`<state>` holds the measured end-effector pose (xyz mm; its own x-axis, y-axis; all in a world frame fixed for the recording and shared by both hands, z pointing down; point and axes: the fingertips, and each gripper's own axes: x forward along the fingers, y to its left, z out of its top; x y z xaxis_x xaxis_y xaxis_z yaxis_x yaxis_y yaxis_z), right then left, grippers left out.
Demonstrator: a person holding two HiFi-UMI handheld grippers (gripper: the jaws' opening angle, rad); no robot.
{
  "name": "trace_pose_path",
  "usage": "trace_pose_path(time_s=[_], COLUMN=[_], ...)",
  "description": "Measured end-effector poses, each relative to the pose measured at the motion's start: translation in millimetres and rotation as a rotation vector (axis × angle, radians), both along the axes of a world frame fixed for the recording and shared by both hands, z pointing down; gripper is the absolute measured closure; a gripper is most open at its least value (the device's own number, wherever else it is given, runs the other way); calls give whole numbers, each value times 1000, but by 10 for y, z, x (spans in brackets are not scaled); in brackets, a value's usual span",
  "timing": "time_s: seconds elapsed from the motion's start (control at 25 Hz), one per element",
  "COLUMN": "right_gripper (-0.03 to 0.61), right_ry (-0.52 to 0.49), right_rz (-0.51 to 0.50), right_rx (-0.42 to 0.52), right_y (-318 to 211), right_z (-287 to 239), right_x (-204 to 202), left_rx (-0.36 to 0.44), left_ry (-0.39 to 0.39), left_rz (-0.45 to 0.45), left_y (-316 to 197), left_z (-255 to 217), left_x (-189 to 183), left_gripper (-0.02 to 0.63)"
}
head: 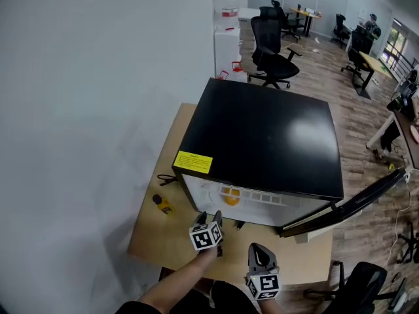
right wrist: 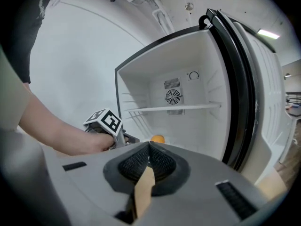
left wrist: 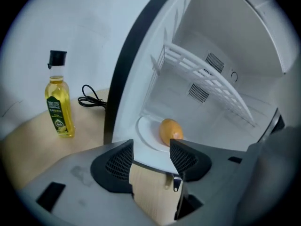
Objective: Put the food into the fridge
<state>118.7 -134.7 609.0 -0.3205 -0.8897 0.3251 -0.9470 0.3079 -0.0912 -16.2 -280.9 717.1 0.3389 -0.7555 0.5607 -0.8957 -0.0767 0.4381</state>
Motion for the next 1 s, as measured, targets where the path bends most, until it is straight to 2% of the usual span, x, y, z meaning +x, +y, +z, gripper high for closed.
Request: trace_pose_path(time_s=[0.16, 0.4, 0.56, 0.72, 0.84, 0.92, 0.96, 1.0], right_gripper=[518, 518, 518, 518, 518, 518, 518, 518], right_ry=[-3, -9, -2, -18, -5, 7, 10, 12], right_rz=[18, 54, 57, 54, 58, 77, 88, 95], right_rx=[22, 36, 58, 131, 149, 158, 162, 166], right_y=[82, 417, 756, 1146, 1424, 1615, 1717, 1822], right_z=[-189, -490, -749, -1201, -1377, -1457, -1487, -1511], right_x=[-57, -135, -252, -394, -511, -556, -575, -596], left_rx=[53, 177, 175, 331, 434, 467, 482, 498], left_ry=[29, 11, 99, 70, 54, 58, 58, 54], left_rz=[28, 95, 72, 112, 152, 171, 180, 190], left_y=[358, 1062, 1589, 2134, 2547, 2795, 2912, 3022], left_z=[-309, -930, -1349, -1917, -2239, -2370, -2422, -2470], left_x=[-90, -275, -475, -608, -661, -705, -730, -754], left_gripper=[396, 396, 396, 396, 399, 456, 529, 573])
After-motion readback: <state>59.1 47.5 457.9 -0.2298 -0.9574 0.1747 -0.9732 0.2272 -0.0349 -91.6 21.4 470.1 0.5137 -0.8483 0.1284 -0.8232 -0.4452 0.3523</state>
